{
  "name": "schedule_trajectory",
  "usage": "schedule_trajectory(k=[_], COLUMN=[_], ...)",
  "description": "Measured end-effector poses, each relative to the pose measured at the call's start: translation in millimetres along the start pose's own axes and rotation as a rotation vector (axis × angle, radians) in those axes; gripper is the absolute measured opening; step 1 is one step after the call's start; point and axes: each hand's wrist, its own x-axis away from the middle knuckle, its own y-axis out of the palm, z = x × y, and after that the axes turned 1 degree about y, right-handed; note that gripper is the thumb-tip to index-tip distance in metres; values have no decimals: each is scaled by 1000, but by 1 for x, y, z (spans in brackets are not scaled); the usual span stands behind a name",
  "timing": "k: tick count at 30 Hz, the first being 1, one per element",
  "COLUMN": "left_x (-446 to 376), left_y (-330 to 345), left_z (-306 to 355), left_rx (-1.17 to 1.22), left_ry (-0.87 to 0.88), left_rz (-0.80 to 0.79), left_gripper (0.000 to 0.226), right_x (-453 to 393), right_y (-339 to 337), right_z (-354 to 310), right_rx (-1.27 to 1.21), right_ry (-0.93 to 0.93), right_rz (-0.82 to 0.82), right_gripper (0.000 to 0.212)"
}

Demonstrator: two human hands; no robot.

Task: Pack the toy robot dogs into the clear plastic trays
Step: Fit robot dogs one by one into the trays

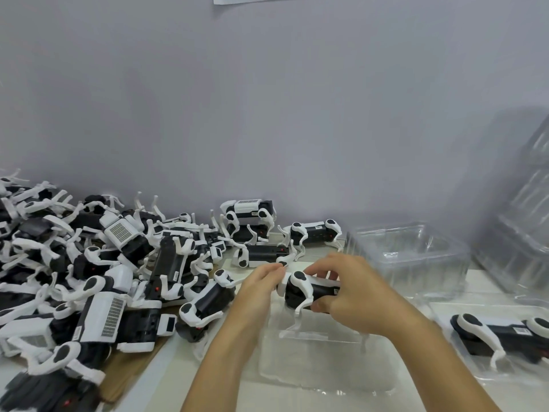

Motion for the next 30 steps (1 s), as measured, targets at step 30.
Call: schedule_trajectory(k=[30], left_x=[-8], left_y=[1], left_z=[-5], left_rx=[0], left_ry=[-45], left_rz=[18], left_gripper=[14], right_x=[-1], right_y=[12], right_z=[10], right_rx=[39], right_ry=[69], right_rz=[47], right_gripper=[40])
